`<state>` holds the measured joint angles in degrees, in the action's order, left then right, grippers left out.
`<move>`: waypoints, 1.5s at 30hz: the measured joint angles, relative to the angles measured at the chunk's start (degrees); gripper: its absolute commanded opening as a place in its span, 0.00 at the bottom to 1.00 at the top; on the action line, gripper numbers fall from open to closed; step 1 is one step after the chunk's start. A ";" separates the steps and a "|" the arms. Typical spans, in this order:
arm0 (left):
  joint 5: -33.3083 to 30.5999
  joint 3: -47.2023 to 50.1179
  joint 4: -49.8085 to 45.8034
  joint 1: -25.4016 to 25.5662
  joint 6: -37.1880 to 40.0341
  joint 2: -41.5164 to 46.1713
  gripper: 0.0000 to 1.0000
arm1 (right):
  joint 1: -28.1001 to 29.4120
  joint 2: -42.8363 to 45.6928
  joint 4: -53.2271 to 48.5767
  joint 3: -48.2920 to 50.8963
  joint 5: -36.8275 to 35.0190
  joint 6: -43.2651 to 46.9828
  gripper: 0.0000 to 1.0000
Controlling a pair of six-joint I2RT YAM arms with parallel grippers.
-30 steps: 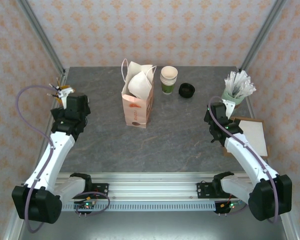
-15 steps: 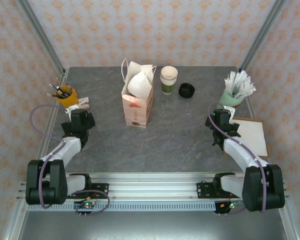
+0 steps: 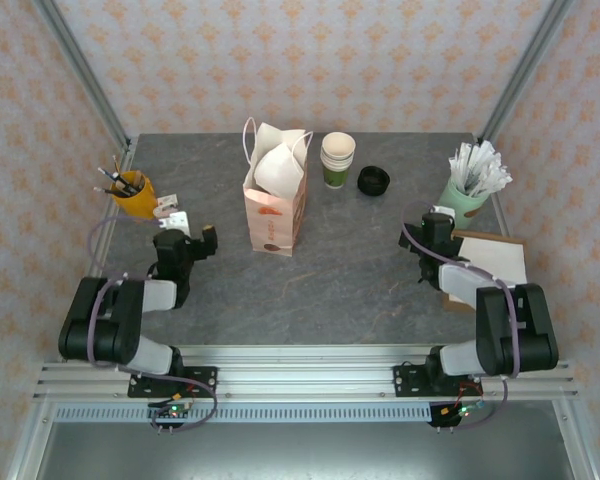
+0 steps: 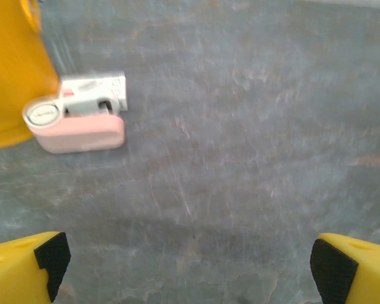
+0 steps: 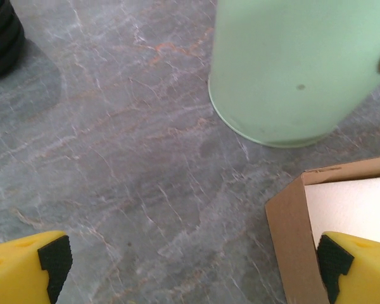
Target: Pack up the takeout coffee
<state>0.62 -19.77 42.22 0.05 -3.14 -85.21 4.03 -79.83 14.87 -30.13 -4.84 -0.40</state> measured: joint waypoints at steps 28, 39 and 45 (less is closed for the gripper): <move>-15.06 -2.25 2.19 3.72 0.24 -1.40 1.00 | -2.60 -7.54 27.65 6.62 2.05 2.45 0.99; -15.08 -2.27 2.19 3.72 0.24 -1.40 1.00 | -3.87 -7.54 27.63 6.51 7.17 2.64 0.99; -15.08 -2.27 2.19 3.72 0.24 -1.40 1.00 | -3.87 -7.54 27.63 6.51 7.41 2.64 0.99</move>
<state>-14.46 -22.04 44.40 3.77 -2.90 -86.61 0.16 -87.37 42.50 -23.62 2.57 2.24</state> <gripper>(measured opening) 0.999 0.994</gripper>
